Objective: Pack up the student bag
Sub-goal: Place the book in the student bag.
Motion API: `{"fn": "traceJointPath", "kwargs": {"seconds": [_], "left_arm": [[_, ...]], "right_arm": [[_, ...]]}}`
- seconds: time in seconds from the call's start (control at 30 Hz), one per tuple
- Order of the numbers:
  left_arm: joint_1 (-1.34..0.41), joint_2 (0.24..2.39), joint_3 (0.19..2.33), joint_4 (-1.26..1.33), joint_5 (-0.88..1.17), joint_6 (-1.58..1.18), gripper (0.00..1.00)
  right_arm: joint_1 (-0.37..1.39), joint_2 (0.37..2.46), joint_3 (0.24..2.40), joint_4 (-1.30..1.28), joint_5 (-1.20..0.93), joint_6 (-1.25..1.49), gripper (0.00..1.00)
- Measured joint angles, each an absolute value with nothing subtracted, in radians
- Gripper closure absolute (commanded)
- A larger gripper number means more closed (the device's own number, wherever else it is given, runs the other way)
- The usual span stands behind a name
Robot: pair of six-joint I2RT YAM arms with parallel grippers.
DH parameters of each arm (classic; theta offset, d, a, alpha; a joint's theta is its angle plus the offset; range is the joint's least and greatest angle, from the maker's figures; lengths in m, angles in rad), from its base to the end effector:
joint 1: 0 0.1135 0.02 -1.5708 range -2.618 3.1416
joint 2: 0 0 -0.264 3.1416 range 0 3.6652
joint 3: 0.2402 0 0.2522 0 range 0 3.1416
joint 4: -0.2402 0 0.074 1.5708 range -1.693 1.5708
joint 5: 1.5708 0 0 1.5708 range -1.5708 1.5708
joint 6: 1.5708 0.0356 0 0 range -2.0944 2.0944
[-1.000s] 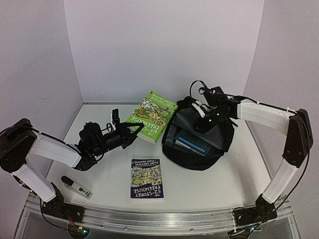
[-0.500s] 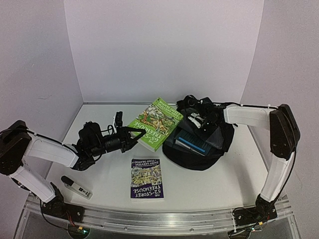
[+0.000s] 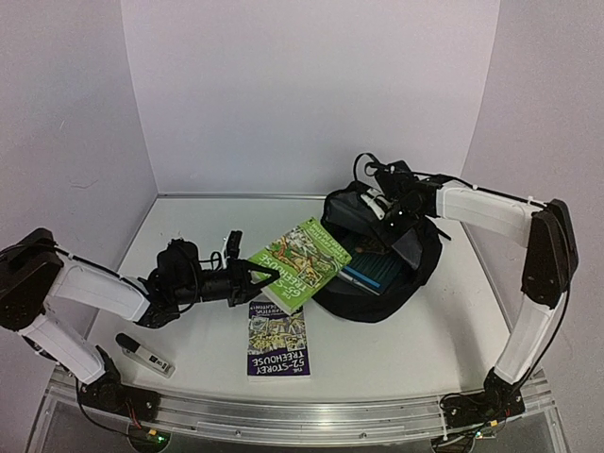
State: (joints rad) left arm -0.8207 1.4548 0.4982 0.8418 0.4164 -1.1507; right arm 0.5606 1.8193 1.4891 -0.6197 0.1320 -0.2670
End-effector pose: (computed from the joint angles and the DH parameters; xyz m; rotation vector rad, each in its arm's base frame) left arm 0.1841 -0.2187 0.1979 0.0432 2.0433 -1.7268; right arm 0.3410 0.2085 0.2578 -0.9600 2.3183 -0.0463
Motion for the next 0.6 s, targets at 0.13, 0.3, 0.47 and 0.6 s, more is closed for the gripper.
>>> {"fn": "traceJointPath", "kwargs": {"seconds": [0.13,0.3,0.47,0.6], "left_arm": [[-0.832,1.595,0.556,0.871,0.454,-1.163,1.00],[-0.835,1.771,0.659,0.898,0.468,-1.189,1.00],[-0.835,1.931,0.843,0.930,0.466,-1.238,1.00],[-0.835,2.057,1.006,0.955,0.449,-1.300,0.98]], "right_arm": [[0.561,1.787,1.524,-0.624,0.100,-0.238,1.00],[0.561,1.762,1.542,-0.633,0.052,-0.205,1.00],[0.561,1.758,1.542,-0.649,0.006,-0.182,1.00],[0.561,1.758,1.542,-0.653,-0.020,-0.172,1.00]]}}
